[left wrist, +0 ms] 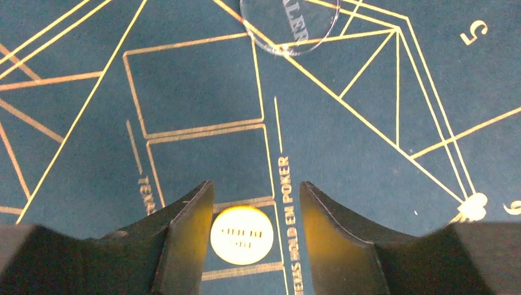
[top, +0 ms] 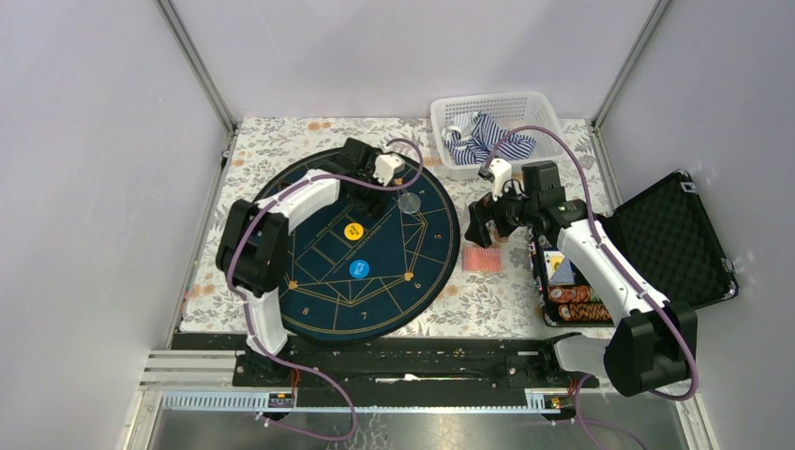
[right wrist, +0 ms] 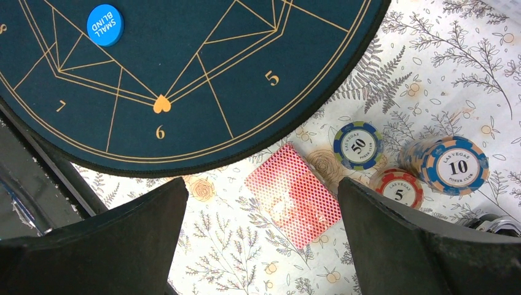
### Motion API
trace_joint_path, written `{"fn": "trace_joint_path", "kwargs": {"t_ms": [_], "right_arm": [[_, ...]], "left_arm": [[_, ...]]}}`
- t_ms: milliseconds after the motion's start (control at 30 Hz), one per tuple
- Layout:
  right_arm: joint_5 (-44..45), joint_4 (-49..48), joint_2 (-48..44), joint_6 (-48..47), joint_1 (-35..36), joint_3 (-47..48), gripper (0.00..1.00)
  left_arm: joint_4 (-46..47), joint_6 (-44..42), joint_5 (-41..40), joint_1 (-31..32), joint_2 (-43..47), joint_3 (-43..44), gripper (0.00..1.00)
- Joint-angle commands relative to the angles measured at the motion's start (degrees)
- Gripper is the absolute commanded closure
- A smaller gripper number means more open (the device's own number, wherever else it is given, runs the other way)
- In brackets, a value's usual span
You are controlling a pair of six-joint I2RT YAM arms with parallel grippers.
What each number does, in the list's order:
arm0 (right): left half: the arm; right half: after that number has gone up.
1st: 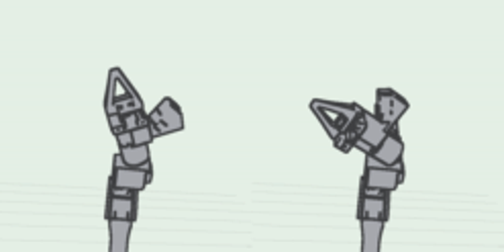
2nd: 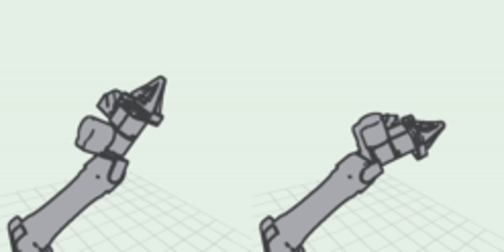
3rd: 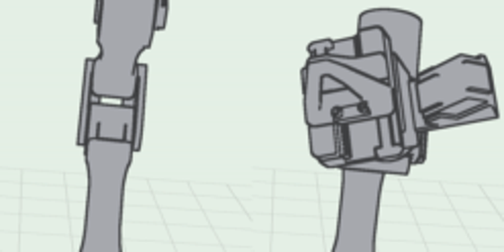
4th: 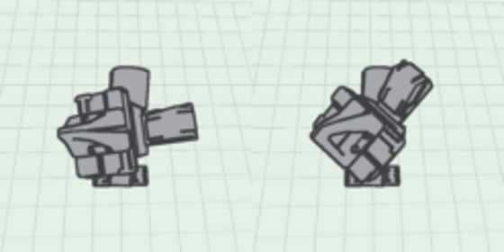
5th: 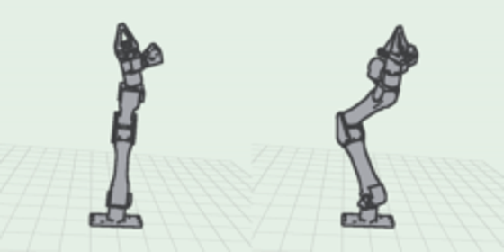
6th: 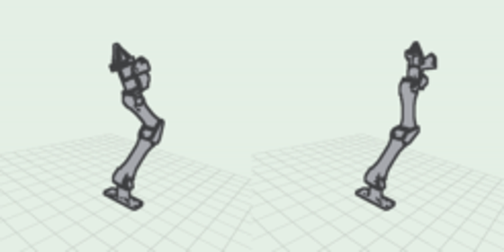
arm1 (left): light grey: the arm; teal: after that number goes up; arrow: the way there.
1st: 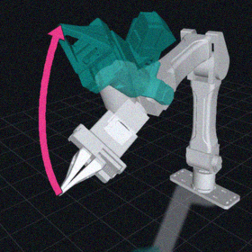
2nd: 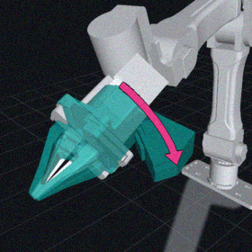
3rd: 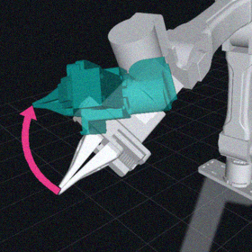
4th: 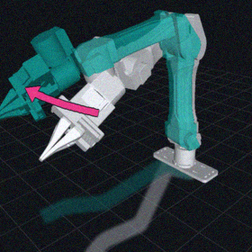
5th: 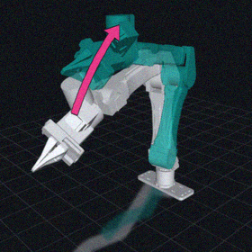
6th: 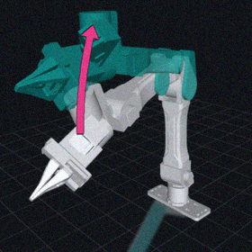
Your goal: Distribute texas hold em gaming equipment
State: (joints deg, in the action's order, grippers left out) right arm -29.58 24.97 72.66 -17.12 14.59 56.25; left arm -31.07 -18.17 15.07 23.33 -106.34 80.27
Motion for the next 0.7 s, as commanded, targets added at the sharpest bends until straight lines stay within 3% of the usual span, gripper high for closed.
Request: {"fn": "trace_joint_path", "kwargs": {"t_ms": [0, 267, 667], "right_arm": [[0.2, -0.9, -2.2, -0.5, -0.4, -0.2, 0.00], [0.6, -1.0, -2.1, -0.7, -0.4, -0.2, 0.00], [0.9, -1.1, -1.8, -0.9, -0.4, -0.3, 0.00]], "left_arm": [[5.7, -0.3, -3.3, 2.3, -4.6, 4.5, 0.45], [6.7, 1.0, -4.2, 4.8, -11.7, 9.4, 0.57], [7.3, 2.7, -4.3, 5.1, -17.8, 14.3, 0.63]]}}
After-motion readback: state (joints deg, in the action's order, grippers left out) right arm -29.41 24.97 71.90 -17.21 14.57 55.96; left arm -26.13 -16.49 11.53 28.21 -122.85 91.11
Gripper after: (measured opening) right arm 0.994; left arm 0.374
